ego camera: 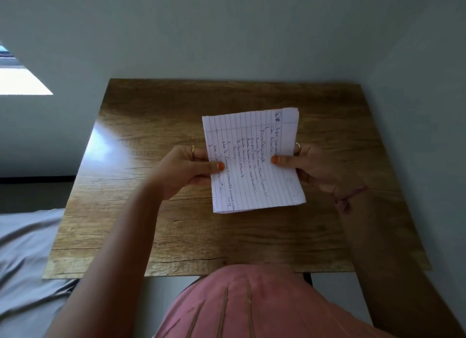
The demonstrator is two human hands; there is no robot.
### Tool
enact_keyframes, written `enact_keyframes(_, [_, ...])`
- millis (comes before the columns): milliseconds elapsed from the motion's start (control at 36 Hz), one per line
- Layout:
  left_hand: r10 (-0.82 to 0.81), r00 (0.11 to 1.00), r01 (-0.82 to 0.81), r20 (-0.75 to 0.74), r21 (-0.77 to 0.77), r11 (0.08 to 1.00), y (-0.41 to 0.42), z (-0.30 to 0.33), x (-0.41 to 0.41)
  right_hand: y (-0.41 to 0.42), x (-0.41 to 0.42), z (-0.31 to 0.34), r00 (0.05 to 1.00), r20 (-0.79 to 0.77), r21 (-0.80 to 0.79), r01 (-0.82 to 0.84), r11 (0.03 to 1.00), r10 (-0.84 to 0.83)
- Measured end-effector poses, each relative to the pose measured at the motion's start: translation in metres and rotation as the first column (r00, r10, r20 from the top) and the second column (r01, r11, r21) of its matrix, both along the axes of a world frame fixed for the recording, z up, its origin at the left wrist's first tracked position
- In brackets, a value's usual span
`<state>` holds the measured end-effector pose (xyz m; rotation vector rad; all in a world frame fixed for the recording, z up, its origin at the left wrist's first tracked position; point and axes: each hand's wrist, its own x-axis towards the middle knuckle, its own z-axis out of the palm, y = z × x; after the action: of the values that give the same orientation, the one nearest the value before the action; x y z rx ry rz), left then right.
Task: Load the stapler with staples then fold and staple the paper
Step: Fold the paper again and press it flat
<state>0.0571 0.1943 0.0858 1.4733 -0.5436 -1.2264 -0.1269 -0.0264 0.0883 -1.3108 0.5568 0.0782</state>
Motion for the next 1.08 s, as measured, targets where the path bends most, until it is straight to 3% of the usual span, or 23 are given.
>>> enact_keyframes(83, [-0.018, 1.0, 0.018, 0.01, 0.014, 1.0, 0.001, -0.001, 0.002, 0.0, -0.001, -0.001, 1.0, 0.006, 0.003, 0.028, 1.0, -0.028])
enact_keyframes(278, [-0.053, 0.996, 0.045, 0.07, 0.107, 0.993, 0.011, -0.018, 0.004, 0.023, -0.002, -0.012, 0.998, -0.063, -0.298, 0.003, 0.955, -0.023])
enact_keyframes(389, [-0.051, 0.991, 0.026, 0.125, 0.191, 0.981, 0.027, -0.036, 0.01, 0.044, 0.004, -0.027, 0.995, -0.092, -0.384, -0.011, 0.923, -0.026])
enact_keyframes(556, [-0.039, 0.96, -0.008, 0.278, 0.165, 0.986, 0.042, -0.059, 0.015, 0.058, 0.016, -0.048, 0.991, -0.131, -0.526, -0.072, 0.847, 0.003])
enact_keyframes(694, [-0.145, 0.8, 0.029, 0.582, 0.204, 0.978, 0.045, -0.068, 0.019, 0.064, 0.021, -0.066, 0.974, -0.225, -0.73, -0.159, 0.665, -0.014])
enact_keyframes(750, [-0.19, 0.681, 0.036, 0.707, 0.227, 0.973, 0.045, -0.07, 0.02, 0.065, 0.019, -0.069, 0.974, -0.227, -0.78, -0.172, 0.602, -0.015])
enact_keyframes(833, [-0.238, 0.511, 0.073, 0.826, 0.234, 0.969, 0.044, -0.072, 0.022, 0.066, 0.012, -0.064, 0.983, -0.132, -0.822, -0.181, 0.539, 0.129])
enact_keyframes(944, [-0.243, 0.438, 0.208, 0.866, 0.166, 0.964, 0.048, -0.07, 0.027, 0.071, 0.001, -0.064, 0.977, -0.067, -0.912, -0.141, 0.386, 0.201])
enact_keyframes(1083, [-0.225, 0.417, 0.299, 0.881, 0.1, 0.949, 0.048, -0.067, 0.032, 0.074, -0.005, -0.066, 0.958, 0.046, -0.945, -0.05, 0.322, 0.283])
